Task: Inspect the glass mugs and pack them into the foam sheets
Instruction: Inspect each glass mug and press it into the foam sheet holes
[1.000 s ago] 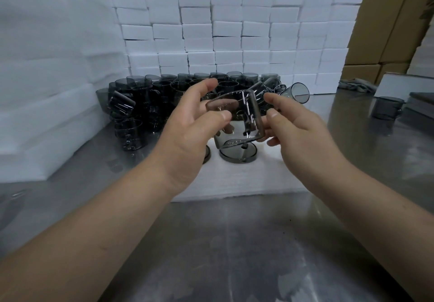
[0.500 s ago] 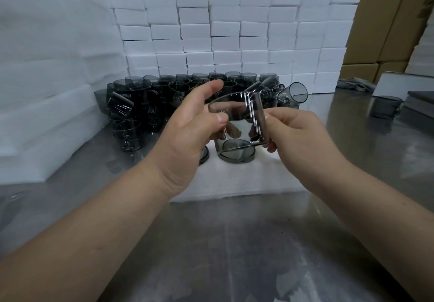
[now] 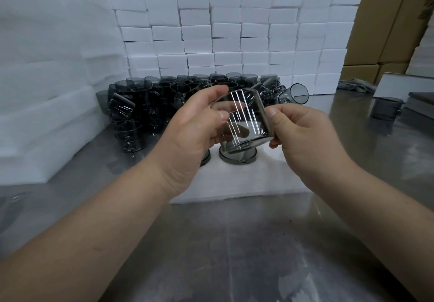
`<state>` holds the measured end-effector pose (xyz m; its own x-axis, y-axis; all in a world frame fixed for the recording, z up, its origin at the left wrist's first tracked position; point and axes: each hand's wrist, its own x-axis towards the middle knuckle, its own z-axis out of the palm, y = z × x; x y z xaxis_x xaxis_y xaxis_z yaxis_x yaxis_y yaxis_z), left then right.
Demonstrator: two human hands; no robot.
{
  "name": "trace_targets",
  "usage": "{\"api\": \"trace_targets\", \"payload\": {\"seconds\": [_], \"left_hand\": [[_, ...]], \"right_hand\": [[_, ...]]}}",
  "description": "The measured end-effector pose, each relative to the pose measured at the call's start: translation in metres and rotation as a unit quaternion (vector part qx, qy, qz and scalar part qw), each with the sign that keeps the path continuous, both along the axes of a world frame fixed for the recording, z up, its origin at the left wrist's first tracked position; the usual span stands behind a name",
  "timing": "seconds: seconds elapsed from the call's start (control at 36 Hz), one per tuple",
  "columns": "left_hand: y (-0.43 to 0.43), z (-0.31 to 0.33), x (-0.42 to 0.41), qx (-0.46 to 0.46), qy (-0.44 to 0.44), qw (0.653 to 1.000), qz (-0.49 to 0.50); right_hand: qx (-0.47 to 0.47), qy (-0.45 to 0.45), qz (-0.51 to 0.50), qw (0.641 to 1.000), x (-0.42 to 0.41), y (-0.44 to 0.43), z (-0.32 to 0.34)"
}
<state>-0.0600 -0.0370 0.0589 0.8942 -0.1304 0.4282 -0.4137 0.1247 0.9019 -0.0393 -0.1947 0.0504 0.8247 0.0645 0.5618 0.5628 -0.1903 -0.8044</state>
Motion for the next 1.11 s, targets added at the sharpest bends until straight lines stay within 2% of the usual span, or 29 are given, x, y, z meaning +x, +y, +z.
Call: {"api": "trace_targets", "payload": {"seconds": [0.22, 0.53, 0.86, 1.11], "left_hand": [[-0.001, -0.001, 0.002, 0.033, -0.014, 0.999, 0.024], [-0.002, 0.0, 0.004, 0.088, -0.013, 0.992, 0.094], [-0.007, -0.001, 0.001, 0.138, -0.006, 0.974, 0.18], [-0.014, -0.002, -0.007, 0.136, -0.023, 0.967, 0.213]], "right_hand": [[0.037, -0.003, -0.022, 0.999, 0.001, -0.002, 0.002], [0.035, -0.037, -0.075, 0.996, 0.003, -0.006, 0.003], [-0.056, -0.125, -0.178, 0.974, 0.002, -0.007, 0.001], [-0.104, -0.181, -0.196, 0.958, 0.0, -0.007, -0.001]]}}
